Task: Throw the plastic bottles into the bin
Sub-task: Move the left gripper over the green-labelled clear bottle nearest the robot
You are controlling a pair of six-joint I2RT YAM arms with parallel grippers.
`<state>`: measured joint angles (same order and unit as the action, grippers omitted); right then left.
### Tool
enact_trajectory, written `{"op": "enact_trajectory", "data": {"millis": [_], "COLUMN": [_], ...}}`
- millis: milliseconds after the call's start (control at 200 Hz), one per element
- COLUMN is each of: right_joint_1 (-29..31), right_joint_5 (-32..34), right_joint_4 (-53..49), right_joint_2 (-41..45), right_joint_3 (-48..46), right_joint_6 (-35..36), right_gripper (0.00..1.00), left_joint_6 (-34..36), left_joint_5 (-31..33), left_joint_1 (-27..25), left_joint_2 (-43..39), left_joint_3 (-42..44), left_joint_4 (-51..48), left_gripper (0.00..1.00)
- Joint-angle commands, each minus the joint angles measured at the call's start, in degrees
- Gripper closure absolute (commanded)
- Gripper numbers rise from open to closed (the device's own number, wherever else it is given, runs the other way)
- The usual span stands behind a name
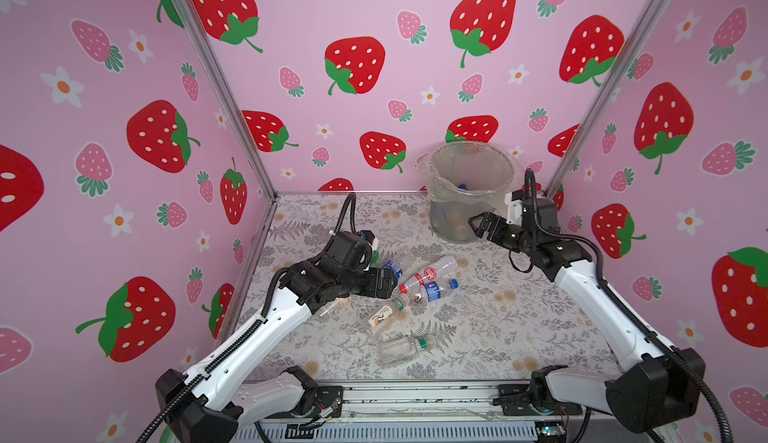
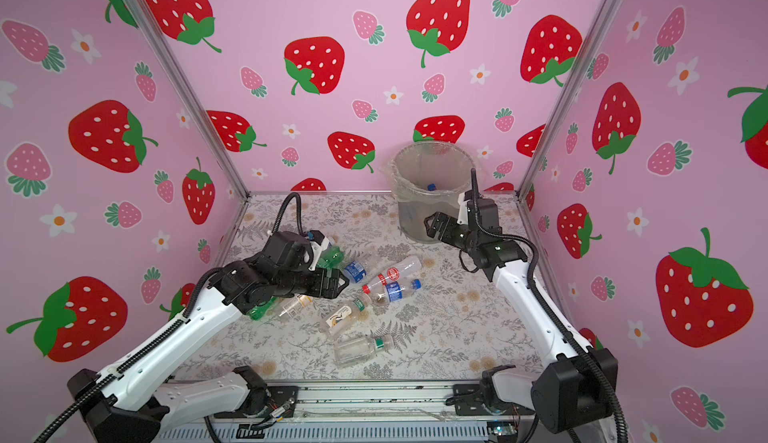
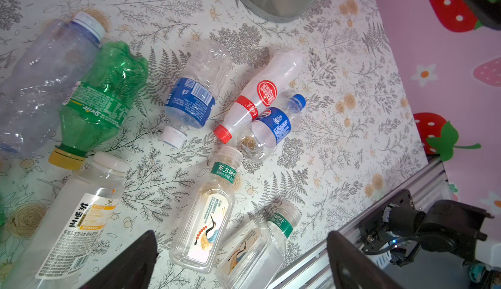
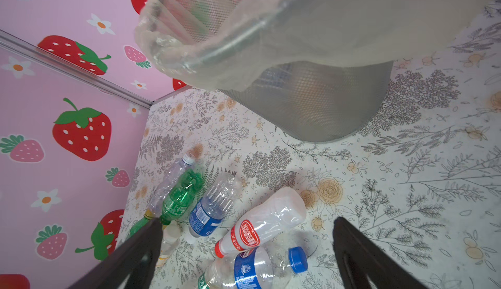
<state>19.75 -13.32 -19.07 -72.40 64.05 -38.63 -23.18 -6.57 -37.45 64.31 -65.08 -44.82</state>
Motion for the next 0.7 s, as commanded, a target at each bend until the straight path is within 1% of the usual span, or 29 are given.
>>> {"op": "enact_trajectory", "data": {"millis": [0,100,205,285,385,535,695], "right_joint_1": [0.03,0.03,0.03,0.16,0.20,0.21,0.20], "right_joint_5": [2.09,3.87,4.24,4.60,4.80,3.84,4.87], "right_joint_4": [-1.24,-2.00,-2.89,-2.70,-2.81,-2.94,-3.27], "right_joint_2": [0.42,0.27,0.15,0.25,0.16,0.93,2.58], "right_joint_3": [-1.40,-3.09,-4.34,-5.39,-5.76,-6.39,-7.78], "right_joint_6": [1.77,2.55,2.99,3.20,3.65,3.65,3.74], "right_gripper": [0.01,0.01,0.01,0.01,0.01,0.01,0.01], "left_joint_6": [1.96,1.22,0.33,-0.80,-0.86,-0.30,-0.02], "left_joint_5": [3.24,3.94,1.78,0.76,0.86,-0.35,-0.46], "left_joint_1": [-3.25,-5.66,-7.13,-8.17,-10.62,-13.31,-15.51], "left_joint_2": [-1.68,-2.64,-3.27,-2.92,-2.62,-0.68,1.57], "left_joint_3": [0.91,2.39,4.96,5.90,7.44,9.31,9.50], "left_joint_4": [-1.35,-0.09,2.96,3.51,4.70,6.37,6.44], "left_gripper": [0.01,0.01,0.01,0.01,0.01,0.01,0.01]}}
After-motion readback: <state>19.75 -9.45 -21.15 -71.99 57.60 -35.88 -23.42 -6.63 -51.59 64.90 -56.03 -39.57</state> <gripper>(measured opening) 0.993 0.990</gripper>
